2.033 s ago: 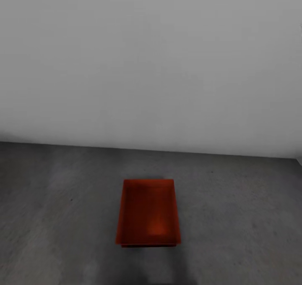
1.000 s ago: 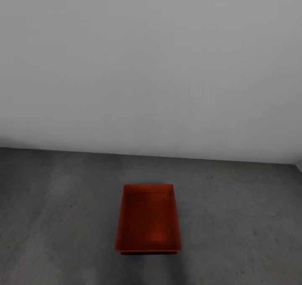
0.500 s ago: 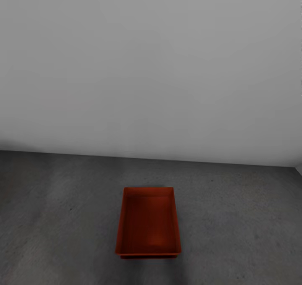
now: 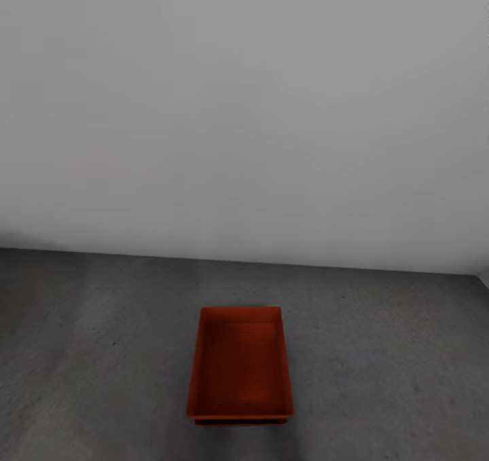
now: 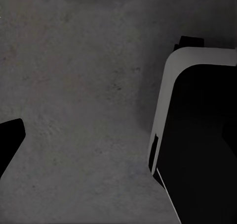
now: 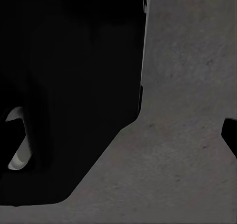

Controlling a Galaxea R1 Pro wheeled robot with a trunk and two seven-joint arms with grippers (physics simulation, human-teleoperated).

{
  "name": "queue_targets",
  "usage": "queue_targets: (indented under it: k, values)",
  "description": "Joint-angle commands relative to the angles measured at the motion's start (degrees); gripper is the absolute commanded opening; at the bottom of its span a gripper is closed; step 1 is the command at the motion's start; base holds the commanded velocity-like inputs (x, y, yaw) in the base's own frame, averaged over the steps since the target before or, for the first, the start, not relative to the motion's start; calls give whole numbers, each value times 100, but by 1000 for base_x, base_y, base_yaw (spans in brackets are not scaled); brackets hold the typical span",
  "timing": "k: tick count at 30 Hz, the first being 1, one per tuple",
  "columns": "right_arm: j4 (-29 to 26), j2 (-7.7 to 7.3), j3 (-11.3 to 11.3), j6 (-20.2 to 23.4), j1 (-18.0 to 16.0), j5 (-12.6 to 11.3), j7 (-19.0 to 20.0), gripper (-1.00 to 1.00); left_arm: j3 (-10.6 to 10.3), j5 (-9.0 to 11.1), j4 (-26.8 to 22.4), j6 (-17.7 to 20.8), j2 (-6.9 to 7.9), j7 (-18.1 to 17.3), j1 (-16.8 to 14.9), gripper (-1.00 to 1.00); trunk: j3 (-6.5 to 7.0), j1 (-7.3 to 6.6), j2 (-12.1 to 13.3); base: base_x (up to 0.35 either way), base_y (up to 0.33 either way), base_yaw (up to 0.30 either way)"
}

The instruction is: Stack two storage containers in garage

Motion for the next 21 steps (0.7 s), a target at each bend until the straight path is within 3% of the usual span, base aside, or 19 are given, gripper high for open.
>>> queue_targets:
  k: [1,21]
  values:
    - [19,2,49,-50,-7,-59,-1,100,-17,57,6,-23,-1,3,-4,100,3,2,-7,0,0,0]
    - [11,-27,48,-142,89,-68,0,100,-17,57,6,-23,0,4,-4,100,191,2,-7,0,0,0]
